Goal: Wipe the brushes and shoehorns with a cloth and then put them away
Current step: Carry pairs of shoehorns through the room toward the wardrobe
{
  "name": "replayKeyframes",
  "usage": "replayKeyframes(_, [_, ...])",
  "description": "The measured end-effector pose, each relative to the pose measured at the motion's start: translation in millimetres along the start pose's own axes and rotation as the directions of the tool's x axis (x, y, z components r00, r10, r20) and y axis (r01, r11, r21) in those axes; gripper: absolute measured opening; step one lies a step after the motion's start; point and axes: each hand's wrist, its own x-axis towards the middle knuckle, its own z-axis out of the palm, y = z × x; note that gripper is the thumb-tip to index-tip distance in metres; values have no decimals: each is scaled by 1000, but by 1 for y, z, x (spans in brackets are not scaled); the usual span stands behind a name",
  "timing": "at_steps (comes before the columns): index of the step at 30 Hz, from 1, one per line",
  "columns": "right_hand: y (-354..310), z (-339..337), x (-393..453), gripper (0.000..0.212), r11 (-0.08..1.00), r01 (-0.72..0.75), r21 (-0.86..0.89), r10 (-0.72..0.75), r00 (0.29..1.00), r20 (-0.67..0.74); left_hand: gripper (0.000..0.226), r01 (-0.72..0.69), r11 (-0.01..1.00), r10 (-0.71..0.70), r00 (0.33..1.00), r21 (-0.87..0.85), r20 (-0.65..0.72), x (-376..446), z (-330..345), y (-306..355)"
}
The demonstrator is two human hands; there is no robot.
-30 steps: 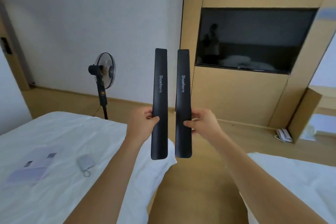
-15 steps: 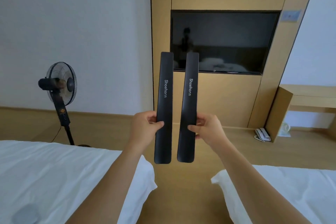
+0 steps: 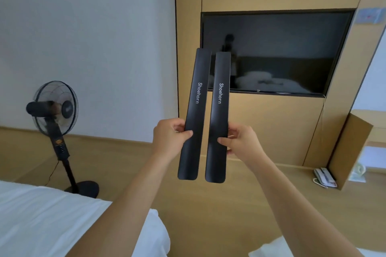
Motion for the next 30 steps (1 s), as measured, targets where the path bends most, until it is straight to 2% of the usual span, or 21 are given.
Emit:
replayKeyframes(7, [40,-21,89,29,998,-14,-63,11,999,-45,21,-30,997,33,999,-68,43,90,67,-37])
replayKeyframes(11, [60,-29,161,28,994,-42,-99,34,996,-81,9,-39,993,47,996,-110,69,163,101,-63])
replayKeyframes(19, [85,-30,338,29,985,-24,-172,6,994,-108,13,-49,984,63,995,-169,77,332,153,-104])
replayKeyframes(21, [96,-26,372,29,987,-24,-162,7,994,-107,20,-45,986,60,994,-160,91,364,162,-117])
replayKeyframes(27, [135,-3,474,28,997,-2,-80,-4,997,-72,7,-9,992,17,998,-129,63,446,183,-168])
replayKeyframes(30, [156,15,529,29,999,19,-49,-20,1000,-22,15,10,992,-6,999,-127,36,484,190,-195])
